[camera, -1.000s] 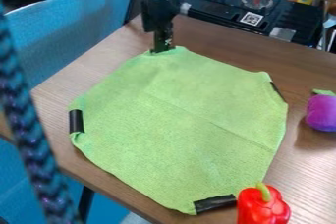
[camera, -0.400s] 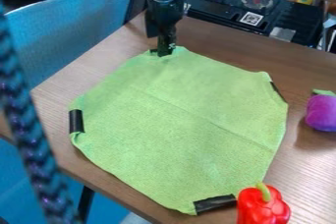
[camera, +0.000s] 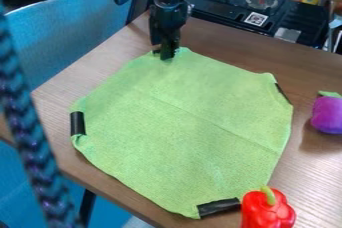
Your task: Fold the cloth from top left to bottom right
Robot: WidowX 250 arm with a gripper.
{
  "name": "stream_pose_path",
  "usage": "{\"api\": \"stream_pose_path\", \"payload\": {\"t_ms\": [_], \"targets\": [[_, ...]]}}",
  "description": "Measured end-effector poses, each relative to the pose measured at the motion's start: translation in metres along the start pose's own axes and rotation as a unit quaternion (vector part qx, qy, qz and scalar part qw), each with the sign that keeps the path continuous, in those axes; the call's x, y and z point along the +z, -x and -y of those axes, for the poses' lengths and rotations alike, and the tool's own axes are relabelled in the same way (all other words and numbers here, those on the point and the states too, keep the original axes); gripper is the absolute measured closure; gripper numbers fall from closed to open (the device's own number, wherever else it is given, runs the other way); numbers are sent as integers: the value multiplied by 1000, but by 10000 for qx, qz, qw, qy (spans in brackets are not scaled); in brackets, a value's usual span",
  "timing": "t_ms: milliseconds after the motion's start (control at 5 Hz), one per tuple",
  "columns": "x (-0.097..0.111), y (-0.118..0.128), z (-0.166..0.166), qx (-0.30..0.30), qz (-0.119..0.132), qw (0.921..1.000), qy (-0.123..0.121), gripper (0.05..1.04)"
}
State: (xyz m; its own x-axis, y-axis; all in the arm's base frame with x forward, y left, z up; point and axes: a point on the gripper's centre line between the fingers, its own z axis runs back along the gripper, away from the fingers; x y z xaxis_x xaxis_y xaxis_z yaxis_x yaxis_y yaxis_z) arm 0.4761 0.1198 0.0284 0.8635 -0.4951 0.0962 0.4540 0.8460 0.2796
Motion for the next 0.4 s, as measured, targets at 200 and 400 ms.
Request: {"api": "stream_pose_path", "payload": {"t_ms": [200, 400], "targets": [[0, -1, -2, 177, 25, 9998, -72, 676], [0, -1, -3, 276, 30, 9996, -106, 904]]}}
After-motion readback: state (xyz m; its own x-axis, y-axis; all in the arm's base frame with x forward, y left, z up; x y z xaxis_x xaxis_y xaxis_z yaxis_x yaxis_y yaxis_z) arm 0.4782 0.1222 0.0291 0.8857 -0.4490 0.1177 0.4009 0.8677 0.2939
